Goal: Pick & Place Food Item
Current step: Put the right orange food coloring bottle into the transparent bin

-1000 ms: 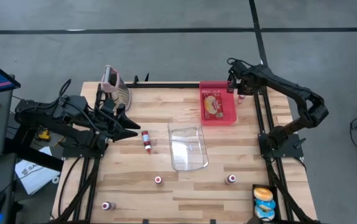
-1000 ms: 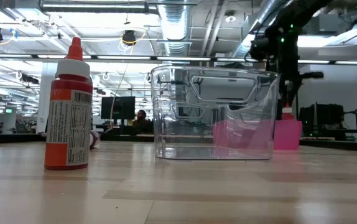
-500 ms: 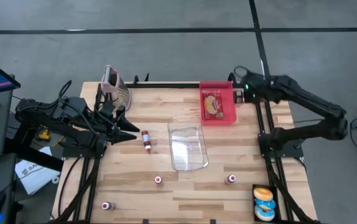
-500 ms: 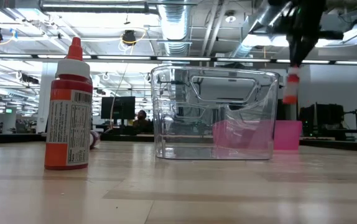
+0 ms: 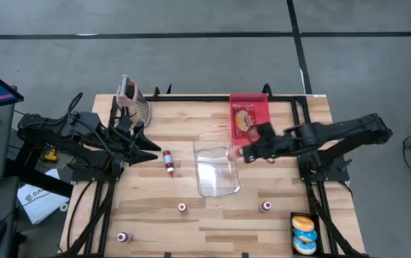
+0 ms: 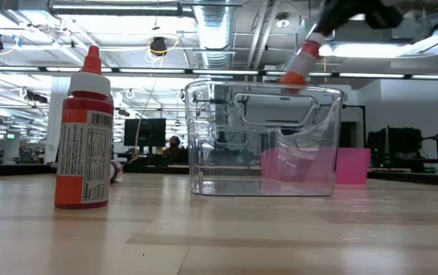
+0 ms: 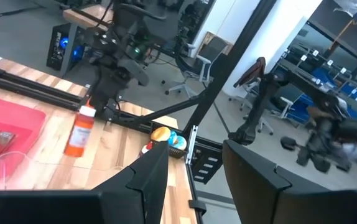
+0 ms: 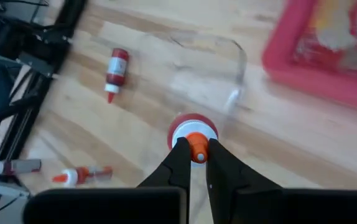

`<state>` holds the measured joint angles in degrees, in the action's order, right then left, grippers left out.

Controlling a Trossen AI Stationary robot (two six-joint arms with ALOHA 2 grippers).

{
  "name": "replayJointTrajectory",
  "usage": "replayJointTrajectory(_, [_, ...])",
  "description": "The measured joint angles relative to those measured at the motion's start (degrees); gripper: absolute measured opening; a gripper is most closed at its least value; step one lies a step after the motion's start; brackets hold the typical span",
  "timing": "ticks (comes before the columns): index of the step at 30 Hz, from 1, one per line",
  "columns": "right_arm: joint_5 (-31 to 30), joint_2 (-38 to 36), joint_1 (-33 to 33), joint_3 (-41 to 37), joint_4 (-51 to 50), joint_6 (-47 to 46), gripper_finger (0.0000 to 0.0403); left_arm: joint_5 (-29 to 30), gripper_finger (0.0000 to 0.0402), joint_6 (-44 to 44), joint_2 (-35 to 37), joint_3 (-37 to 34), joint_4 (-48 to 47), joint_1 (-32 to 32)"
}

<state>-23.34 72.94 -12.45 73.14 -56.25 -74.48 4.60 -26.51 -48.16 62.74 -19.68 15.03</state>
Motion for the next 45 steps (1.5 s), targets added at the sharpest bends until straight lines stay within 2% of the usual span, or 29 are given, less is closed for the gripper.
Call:
replayJointTrajectory(4, [-2.59, 6.47, 0.90, 5.21, 0.76, 5.21, 0.0016, 0.23, 0.0149, -1.46, 0.00, 0.00, -0.01, 0.00])
replayJointTrajectory(10, [0.80, 15.88, 6.47, 9.73, 0.02, 13.89, 0.0016, 1.40, 0.0149, -2.47, -0.78, -0.02, 0.10, 0.00])
replayJointTrajectory(15, [2.36, 19.91, 9.19, 10.89, 0.11, 18.57, 0.0016, 1.40, 0.0149, -3.84, -2.68, 0.00, 0.17, 0.28])
replayJointTrajectory(24, [2.47, 20.69, 13.59, 10.97, -0.35, 22.69, 0.0016, 1.38, 0.0149, -3.97, -7.12, -0.02, 0.71, 2.07])
replayJointTrajectory(32, [2.71, 21.06, 16.00, 10.93, -2.04, 25.36, 0.0016, 1.36, 0.0149, -4.43, -7.93, -0.02, 0.79, 2.36])
replayJointTrajectory(37, [2.72, 20.77, 16.00, 10.93, -4.61, 25.58, 0.0016, 1.36, 0.0149, -4.40, -7.54, 0.02, 1.44, 2.36])
replayJointTrajectory(45, [3.91, 20.77, 13.84, 10.91, -3.33, 23.60, 0.0016, 1.36, 0.0149, -4.34, -7.61, 0.02, 1.79, 2.36])
